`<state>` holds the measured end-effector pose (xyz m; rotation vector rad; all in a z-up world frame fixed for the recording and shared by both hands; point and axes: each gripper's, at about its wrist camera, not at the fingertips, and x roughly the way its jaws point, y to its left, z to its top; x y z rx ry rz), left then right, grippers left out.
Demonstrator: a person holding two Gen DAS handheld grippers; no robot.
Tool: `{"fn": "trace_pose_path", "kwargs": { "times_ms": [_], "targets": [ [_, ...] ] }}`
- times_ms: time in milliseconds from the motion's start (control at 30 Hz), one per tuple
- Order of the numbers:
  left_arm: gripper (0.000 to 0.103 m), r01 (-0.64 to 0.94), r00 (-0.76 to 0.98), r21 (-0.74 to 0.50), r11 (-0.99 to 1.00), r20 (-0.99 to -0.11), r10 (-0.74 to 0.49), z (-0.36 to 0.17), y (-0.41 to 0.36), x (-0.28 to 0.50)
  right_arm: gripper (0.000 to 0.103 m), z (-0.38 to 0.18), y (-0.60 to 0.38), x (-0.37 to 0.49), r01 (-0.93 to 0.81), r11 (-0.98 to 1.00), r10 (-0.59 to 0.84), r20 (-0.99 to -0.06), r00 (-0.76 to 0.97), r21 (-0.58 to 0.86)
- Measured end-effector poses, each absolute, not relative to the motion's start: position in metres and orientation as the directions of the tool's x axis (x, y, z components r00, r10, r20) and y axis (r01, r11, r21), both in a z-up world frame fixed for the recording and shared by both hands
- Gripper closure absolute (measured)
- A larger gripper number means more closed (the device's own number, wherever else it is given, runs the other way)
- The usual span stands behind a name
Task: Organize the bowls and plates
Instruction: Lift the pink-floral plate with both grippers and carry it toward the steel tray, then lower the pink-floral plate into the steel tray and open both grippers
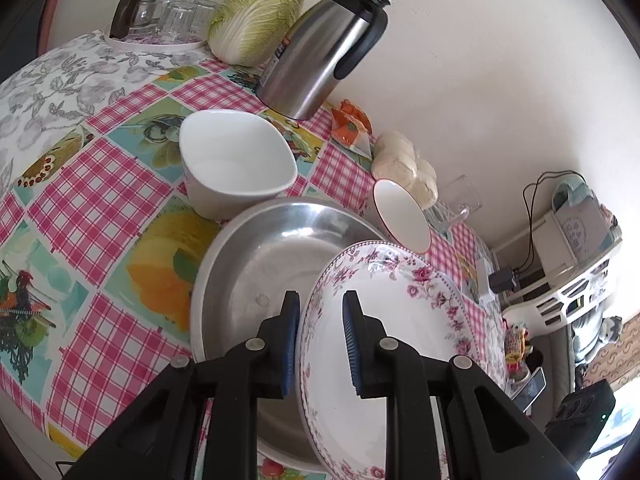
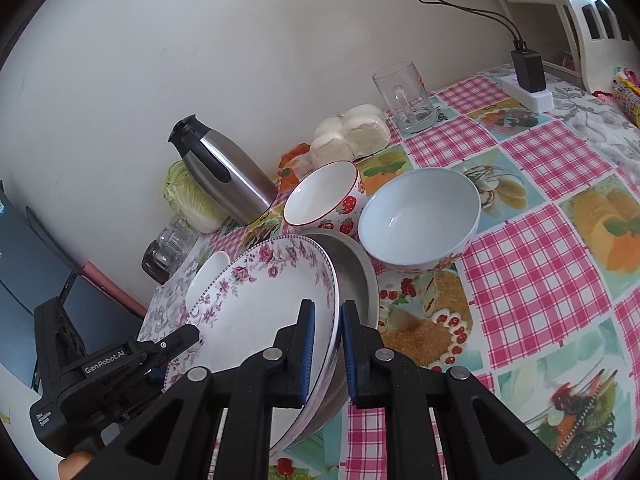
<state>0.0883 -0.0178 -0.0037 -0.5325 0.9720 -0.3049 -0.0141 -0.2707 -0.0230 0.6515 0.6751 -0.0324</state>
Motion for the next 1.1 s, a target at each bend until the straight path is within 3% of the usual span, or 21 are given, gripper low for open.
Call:
{"fn": "trace_pose_path", "kwargs": {
  "times_ms": [633, 1100],
  "targets": [
    [0.081, -0.075, 0.486, -0.543, 0.836, -0.752, -0.445, -0.037, -0.014, 0.120, 0.087, -0.045, -0.259, 0.021, 0.278, 0.817, 0.156, -0.658, 0.737, 0.506],
    [0.081, -0.104, 0.489, -0.466, 0.879, -0.793, -0.363, -0.045, -0.020, 0.124, 0.086, -0.050, -0.252, 0.024, 0.278, 0.844, 0.140, -0.689, 0.711, 0.459]
  ]
}}
